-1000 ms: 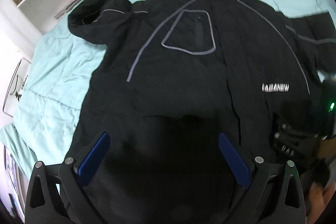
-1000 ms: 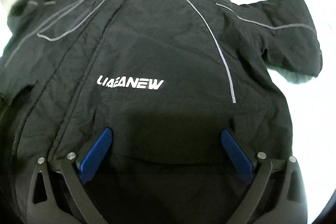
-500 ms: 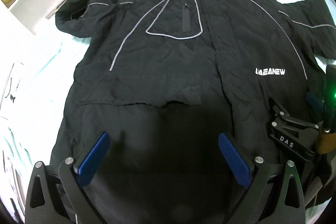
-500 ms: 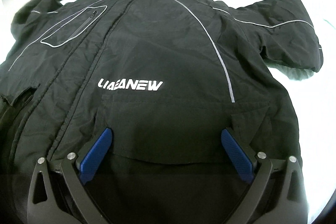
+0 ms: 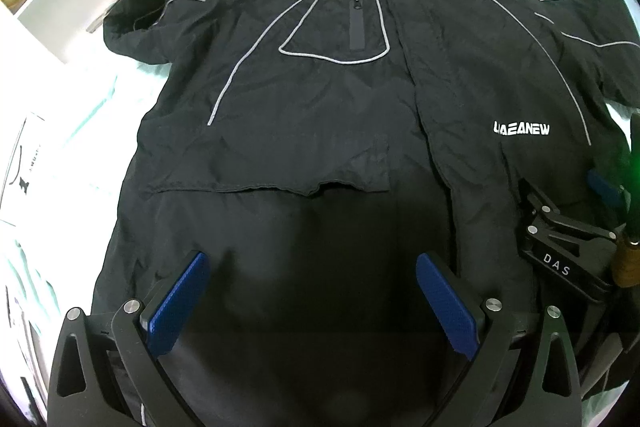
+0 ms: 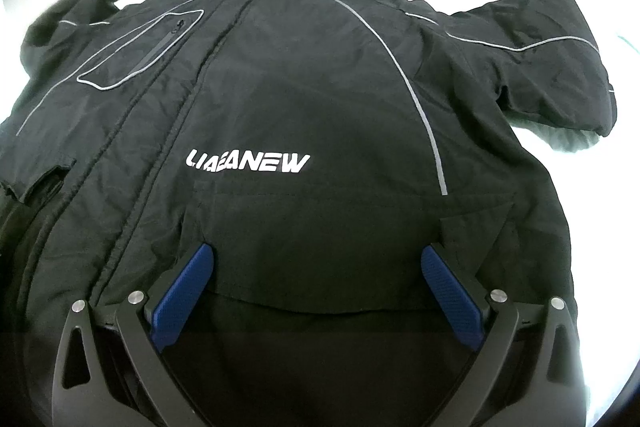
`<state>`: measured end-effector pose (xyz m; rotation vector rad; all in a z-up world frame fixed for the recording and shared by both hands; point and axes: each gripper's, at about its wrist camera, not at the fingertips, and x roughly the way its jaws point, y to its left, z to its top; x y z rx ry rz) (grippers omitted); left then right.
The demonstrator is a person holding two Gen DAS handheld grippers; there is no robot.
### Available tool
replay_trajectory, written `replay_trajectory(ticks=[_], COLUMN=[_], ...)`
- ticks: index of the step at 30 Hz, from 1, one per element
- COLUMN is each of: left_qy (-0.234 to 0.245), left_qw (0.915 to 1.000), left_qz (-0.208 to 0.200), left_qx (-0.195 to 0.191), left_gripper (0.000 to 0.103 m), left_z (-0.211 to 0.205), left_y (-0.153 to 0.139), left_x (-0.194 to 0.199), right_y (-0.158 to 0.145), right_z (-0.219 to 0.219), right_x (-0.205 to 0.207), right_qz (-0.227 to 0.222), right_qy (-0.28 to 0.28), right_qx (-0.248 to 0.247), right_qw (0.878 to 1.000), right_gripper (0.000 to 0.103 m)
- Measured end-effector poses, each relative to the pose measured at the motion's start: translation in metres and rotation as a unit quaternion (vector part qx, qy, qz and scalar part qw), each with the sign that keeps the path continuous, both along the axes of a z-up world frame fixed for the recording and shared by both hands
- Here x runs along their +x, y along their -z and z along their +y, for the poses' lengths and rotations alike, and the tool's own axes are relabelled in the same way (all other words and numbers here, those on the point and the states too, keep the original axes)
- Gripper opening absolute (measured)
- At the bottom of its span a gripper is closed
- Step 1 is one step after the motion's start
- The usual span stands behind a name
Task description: Fold large clothes
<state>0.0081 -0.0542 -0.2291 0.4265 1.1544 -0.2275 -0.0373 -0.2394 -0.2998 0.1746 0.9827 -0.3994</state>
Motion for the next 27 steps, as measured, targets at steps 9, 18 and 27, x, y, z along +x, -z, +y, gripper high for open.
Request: replay_trajectory(ticks=[9,18,27], left_qy=[-0.012,-0.008,-0.002], left_qw=[0.9997,0.9979,0.9969], left_qz=[0.019,0.056,0.046], left_qx=[-0.011,-0.033,-0.064], left_gripper=[0.103,0.103,0.103], left_z=[0.003,0.001,0.003], left_y=[0.006,0.01,-0.03], left_x=[0.006,0.007,0.009], right_y=[0.001,0.002,-0.009], right_z=[0.0,0.0,-0.007], right_x=[-0.001,-0.005,0.007], right_qz=[-0.002,-0.013,0.101], right_qy=[0.0,0.006,-0.008], right_qx=[0.0,0.006,0.069], right_qw=[1.0,1.0,0.992], right_gripper=[0.103,0.103,0.103])
